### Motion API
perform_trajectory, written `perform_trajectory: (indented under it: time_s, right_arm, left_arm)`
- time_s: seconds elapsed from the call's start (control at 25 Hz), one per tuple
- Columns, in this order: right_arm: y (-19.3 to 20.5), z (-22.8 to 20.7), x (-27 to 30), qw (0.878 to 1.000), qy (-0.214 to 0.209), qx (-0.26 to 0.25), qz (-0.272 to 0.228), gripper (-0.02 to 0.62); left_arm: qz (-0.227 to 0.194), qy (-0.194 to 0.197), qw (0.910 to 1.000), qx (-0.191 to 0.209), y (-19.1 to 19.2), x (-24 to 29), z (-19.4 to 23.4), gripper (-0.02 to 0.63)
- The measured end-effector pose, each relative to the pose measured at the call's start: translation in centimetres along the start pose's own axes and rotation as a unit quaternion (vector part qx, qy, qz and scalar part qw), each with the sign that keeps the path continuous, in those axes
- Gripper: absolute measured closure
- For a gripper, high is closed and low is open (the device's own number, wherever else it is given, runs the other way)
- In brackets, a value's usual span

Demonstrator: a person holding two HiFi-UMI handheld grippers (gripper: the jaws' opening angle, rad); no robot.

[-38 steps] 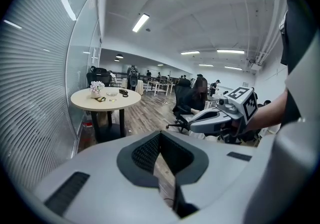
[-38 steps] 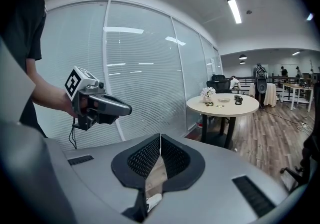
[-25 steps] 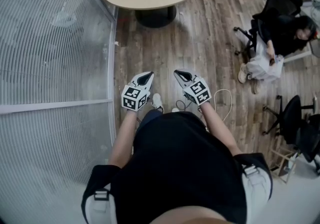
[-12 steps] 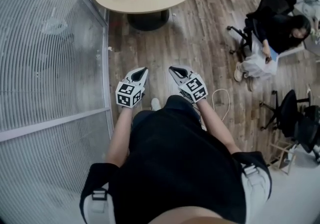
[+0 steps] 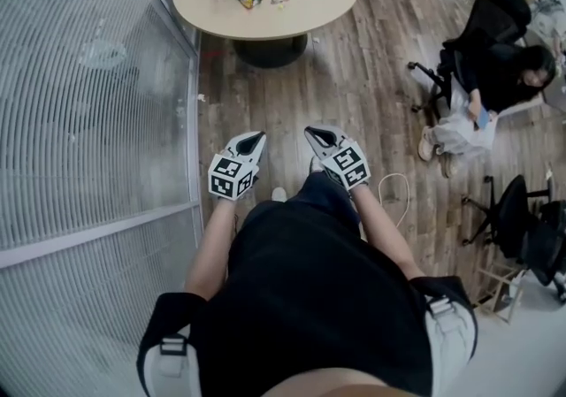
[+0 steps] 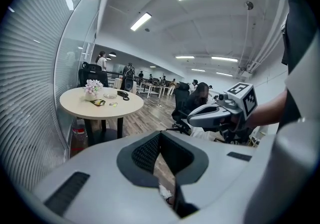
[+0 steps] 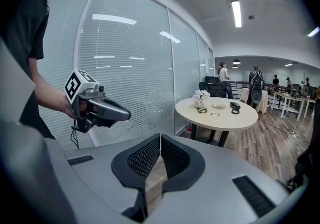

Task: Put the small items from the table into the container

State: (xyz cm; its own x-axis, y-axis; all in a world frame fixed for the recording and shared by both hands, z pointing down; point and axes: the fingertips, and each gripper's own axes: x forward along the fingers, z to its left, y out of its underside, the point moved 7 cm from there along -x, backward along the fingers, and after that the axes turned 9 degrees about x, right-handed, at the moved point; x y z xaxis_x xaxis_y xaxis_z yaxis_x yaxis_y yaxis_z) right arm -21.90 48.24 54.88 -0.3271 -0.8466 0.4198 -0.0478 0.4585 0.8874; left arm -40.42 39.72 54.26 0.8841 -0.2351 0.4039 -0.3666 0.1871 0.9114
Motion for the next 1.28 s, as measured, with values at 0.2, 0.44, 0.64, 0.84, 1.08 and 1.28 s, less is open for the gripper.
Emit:
perform_trajectory:
  time_s: [0.2,0.44,0.64,0.84,1.08,1.28]
  right_arm:
    - [0.0,-2.7,1.1,1.000,-0.006,0.015,0.005,0.569]
    - [-1.0,-7.5,1.9,1.000,-0.012,0.028,0.004,0.569]
    - [-2.5,-13.0,3.0,0.999,-0.025,0.024,0.008,0.571]
    - [-4.5,-18.6,3.6,0.998,-0.053,0.009,0.013,0.571]
    - [-6.1,-24.2,5.9,0.996,-0.083,-0.002,0.019,0.569]
    - [-7.0,-25.3,7.5,0.994,-0.104,0.007,0.015,0.571]
  left_arm:
    - [0.013,0.000,0.9999,-0.002,-1.1,2.4,0.9,0.603]
    - [0.023,-0.003,0.9997,-0.005,-3.2,6.7,1.8,0.603]
    - [0.022,-0.023,0.9994,-0.013,-5.5,11.2,3.0,0.603]
    - [0.017,-0.057,0.9980,-0.023,-8.3,15.4,3.9,0.603]
    - [0.010,-0.104,0.9943,-0.022,-11.4,17.8,5.3,0.603]
    - [0.031,-0.126,0.9909,-0.033,-11.3,18.0,6.8,0.603]
